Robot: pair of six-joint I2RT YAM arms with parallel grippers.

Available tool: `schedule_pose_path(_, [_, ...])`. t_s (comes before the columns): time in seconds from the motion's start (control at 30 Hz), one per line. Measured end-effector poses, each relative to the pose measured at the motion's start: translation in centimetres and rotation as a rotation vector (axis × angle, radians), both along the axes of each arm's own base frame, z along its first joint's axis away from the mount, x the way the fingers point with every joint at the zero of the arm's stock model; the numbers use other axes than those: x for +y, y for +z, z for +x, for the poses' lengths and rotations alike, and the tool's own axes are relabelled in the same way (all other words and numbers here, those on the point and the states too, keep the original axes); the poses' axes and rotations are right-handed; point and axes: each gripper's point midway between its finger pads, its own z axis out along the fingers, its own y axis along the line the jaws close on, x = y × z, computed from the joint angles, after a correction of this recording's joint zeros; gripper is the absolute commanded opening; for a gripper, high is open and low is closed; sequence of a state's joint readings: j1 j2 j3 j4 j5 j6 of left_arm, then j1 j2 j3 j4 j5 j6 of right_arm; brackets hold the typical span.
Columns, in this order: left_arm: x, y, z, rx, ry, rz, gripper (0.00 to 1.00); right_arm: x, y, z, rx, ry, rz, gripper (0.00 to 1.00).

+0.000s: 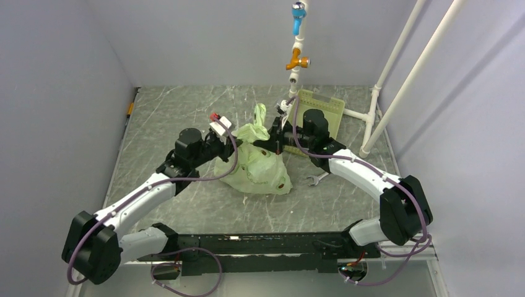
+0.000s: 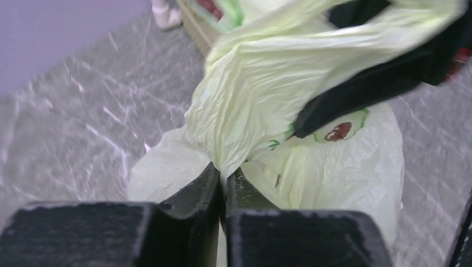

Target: Place the fake fruits into the plastic bag and tie a complex knot

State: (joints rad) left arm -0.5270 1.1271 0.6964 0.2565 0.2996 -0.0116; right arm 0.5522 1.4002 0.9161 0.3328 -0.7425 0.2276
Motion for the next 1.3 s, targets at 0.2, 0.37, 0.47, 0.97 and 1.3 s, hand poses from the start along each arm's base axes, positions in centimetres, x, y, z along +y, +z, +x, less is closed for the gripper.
schedule_pose_path(0.2, [-0.4,1.2,-2.1,-0.14,-0.161,0.12,0.05,-0.8,-0.7,-0.8,-0.063,0.102,-0.06,0.0])
schedule_pose_path(0.37, [-0.4,0.4,-2.9,-0.181,-0.246,0.212,0.26,-1.1,-0.8,-1.8,-0.106,0.183,-0.08,0.0])
schedule_pose_path(0.47, [-0.1,0.1,-3.0,-0.192,-0.261,0.249,0.52,-1.2,-1.0,-2.1,-0.11,0.21,-0.087,0.0])
schedule_pose_path(0.97, [-1.0,1.9,-2.6,-0.312,-0.289,0.26,0.91,-1.4,-1.3,-2.8,-0.103,0.249,-0.087,0.0])
schedule_pose_path(1.3, [-3.1,3.9,-1.8,-0.495,-0.371,0.381,0.32,-1.5,-1.2,-3.3,-0.09,0.282,-0.096,0.52])
